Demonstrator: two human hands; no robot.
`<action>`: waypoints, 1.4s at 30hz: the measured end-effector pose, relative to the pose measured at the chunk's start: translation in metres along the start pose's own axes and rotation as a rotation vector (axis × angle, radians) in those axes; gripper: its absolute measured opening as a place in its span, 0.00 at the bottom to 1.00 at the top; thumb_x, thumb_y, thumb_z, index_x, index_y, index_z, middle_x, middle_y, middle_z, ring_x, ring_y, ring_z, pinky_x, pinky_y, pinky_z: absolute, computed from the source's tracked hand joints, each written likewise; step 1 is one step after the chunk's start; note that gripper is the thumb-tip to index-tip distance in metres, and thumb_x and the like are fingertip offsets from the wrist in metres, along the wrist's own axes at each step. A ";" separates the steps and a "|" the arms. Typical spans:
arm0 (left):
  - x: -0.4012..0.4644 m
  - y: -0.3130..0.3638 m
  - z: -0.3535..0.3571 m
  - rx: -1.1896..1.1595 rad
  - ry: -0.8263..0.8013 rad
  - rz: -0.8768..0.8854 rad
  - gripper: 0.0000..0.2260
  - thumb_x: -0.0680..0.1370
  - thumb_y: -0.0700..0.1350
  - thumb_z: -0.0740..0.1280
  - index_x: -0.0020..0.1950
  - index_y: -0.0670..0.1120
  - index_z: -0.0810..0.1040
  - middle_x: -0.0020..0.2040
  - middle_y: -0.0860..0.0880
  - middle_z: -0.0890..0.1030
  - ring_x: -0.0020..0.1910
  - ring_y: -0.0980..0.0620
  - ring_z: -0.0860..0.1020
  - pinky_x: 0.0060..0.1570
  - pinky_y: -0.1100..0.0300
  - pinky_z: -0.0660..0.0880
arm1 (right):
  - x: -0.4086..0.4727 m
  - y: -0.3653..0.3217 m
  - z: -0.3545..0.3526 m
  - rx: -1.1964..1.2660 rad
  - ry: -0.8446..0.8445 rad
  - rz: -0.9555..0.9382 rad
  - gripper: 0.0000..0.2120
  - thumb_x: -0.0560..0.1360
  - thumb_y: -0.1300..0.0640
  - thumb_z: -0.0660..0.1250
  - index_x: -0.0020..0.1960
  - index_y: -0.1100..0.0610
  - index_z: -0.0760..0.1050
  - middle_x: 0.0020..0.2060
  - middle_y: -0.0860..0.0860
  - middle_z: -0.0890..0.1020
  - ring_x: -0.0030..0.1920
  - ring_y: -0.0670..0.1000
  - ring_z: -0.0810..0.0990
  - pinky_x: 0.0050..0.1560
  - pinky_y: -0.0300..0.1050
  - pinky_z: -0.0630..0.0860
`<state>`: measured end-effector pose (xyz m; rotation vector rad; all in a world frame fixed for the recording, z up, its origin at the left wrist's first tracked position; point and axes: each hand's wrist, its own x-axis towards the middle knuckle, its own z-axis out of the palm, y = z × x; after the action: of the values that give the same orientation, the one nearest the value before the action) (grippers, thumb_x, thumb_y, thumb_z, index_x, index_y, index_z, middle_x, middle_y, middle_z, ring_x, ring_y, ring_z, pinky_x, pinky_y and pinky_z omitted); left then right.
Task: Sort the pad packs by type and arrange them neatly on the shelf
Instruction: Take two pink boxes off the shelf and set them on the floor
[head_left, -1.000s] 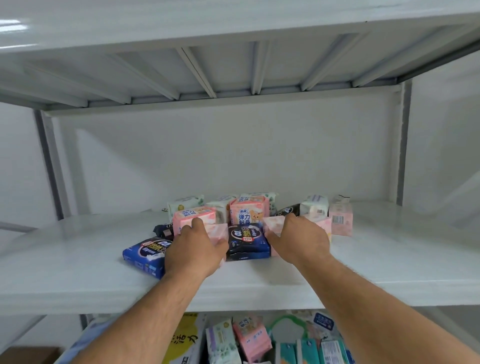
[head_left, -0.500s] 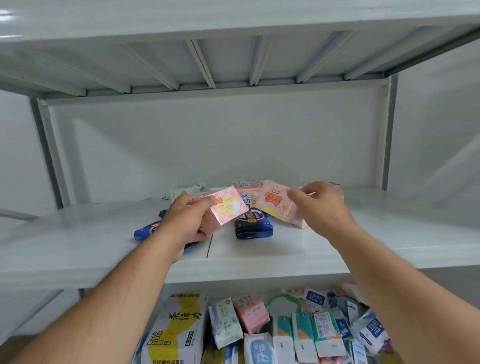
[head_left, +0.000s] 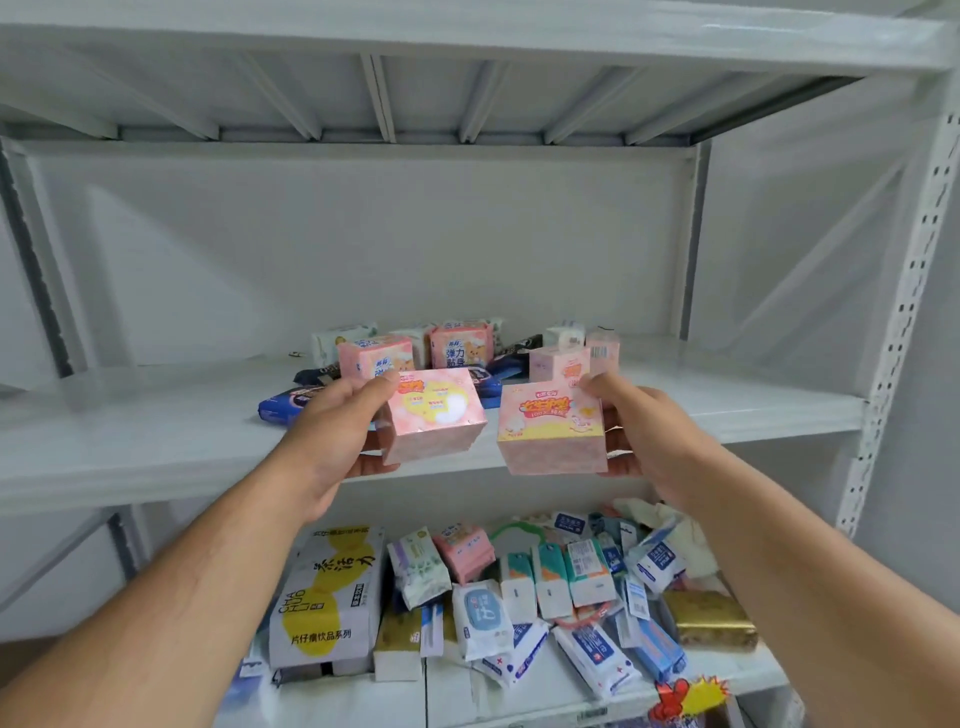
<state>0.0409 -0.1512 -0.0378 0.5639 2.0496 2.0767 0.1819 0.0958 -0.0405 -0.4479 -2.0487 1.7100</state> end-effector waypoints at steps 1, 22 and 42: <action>-0.007 -0.003 -0.001 0.002 -0.011 0.004 0.15 0.78 0.55 0.68 0.55 0.45 0.78 0.55 0.40 0.83 0.48 0.43 0.82 0.49 0.42 0.81 | -0.006 0.004 -0.003 0.000 -0.005 0.008 0.19 0.78 0.43 0.63 0.58 0.58 0.78 0.47 0.57 0.87 0.42 0.55 0.83 0.39 0.47 0.78; -0.149 -0.060 0.071 0.484 -0.356 0.030 0.28 0.69 0.32 0.77 0.62 0.56 0.76 0.59 0.56 0.81 0.62 0.60 0.77 0.62 0.57 0.76 | -0.154 0.112 -0.143 -0.061 -0.483 0.074 0.30 0.67 0.50 0.78 0.66 0.58 0.76 0.57 0.57 0.85 0.59 0.58 0.83 0.65 0.59 0.76; -0.203 -0.197 0.068 0.163 -0.421 -0.138 0.19 0.72 0.38 0.76 0.56 0.55 0.75 0.58 0.54 0.81 0.62 0.53 0.78 0.58 0.48 0.79 | -0.202 0.212 -0.104 0.144 -0.455 0.306 0.25 0.70 0.58 0.75 0.66 0.62 0.76 0.60 0.60 0.83 0.61 0.61 0.82 0.63 0.55 0.78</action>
<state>0.2243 -0.1565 -0.2631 0.7833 1.9507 1.5625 0.4023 0.1211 -0.2575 -0.3643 -2.2254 2.3011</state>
